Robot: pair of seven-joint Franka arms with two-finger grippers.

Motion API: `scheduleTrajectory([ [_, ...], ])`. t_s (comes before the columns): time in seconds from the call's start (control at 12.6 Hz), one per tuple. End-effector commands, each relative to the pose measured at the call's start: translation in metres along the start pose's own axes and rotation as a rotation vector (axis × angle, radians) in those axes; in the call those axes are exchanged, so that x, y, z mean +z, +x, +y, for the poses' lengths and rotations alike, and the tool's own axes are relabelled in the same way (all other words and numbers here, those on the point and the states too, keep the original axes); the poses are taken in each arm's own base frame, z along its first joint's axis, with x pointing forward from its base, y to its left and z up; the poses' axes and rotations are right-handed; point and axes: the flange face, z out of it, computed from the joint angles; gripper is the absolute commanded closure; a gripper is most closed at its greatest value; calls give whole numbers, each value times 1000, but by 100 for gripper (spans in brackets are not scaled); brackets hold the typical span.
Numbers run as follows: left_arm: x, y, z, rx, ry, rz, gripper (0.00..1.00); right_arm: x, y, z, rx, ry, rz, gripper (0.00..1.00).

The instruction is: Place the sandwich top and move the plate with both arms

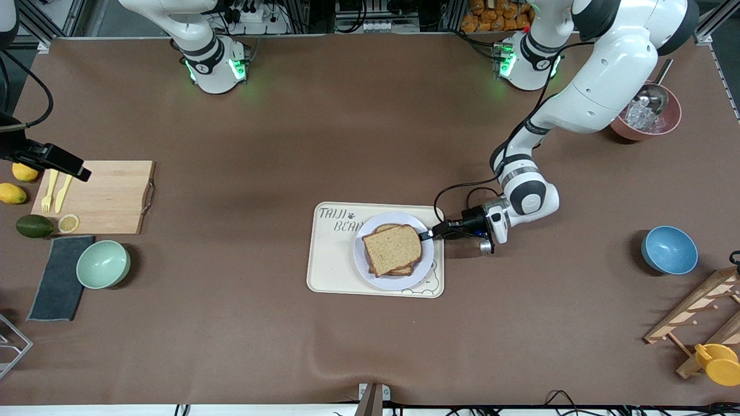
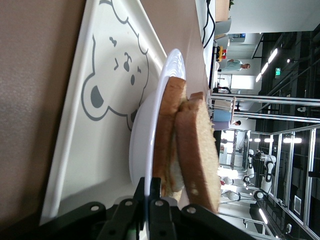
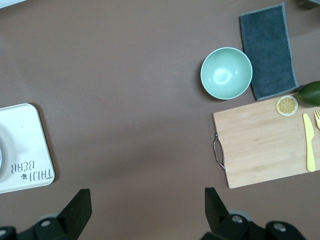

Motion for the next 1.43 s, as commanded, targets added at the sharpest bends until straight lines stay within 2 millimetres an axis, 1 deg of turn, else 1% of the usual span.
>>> scheduleTrajectory([
  [0.0,4,1,-7,-13,37,-3,1,-3,-2,3,14,-21,2,0],
  [0.16,2,1,-7,-2,100,19,0,-3,-2,3,16,-21,2,0],
  [0.56,3,7,-3,7,98,26,0,-3,-2,2,17,-15,1,0],
  [0.88,0,7,-6,4,100,29,0,0,0,4,21,-14,-1,0],
  [1.04,1,10,3,-15,94,34,0,-1,0,4,21,-15,-2,0],
  [1.11,0,12,10,-29,89,37,0,-1,0,4,22,-15,-2,0],
  [1.35,4,13,16,-44,82,36,0,1,0,5,24,-17,-7,0],
])
